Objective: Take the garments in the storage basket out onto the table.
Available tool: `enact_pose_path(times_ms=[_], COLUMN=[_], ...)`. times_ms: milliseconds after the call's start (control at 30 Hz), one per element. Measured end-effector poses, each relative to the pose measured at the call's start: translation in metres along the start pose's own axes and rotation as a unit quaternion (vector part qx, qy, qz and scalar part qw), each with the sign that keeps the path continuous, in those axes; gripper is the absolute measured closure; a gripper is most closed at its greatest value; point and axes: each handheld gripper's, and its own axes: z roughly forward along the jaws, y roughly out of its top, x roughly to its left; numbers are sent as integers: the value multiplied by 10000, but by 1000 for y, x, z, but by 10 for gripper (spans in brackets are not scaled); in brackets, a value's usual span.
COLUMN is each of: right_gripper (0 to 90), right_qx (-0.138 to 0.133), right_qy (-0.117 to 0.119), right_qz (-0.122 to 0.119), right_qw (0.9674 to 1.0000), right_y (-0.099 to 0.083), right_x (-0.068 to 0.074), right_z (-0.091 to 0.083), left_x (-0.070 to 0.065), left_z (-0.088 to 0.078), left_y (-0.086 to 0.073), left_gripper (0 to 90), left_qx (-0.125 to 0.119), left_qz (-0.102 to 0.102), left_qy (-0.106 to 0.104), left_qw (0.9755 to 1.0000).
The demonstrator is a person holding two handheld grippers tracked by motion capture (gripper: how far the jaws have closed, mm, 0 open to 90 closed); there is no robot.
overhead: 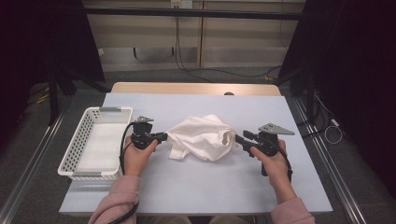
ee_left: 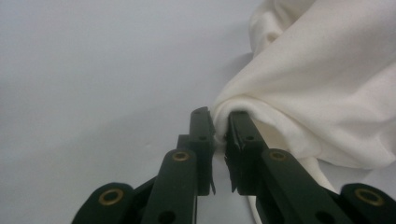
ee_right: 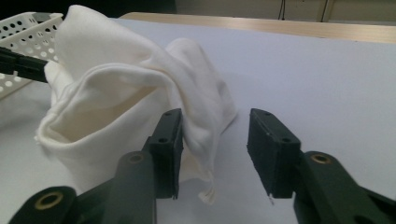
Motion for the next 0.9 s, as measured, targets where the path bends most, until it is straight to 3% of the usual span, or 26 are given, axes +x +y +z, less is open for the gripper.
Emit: enact_pose_path(times_ms=[100,300,900], right_gripper=[566,588,592], right_qx=[28,62,-4], right_qy=[8,84,396], right_qz=[2,-32,-299], right_qw=[10000,9999,9988], right_y=[0,0,9], right_x=[1,1,22], right_z=[0,-1,-7], left_x=[1,4,-3], left_z=[0,-2,-4], left_y=[-1,-2,1], left_gripper=[814,814,817], left_qx=[59,-1,35], left_qz=[-92,-71,49], left_qy=[8,151,-30], left_qw=[9999,9999,10000])
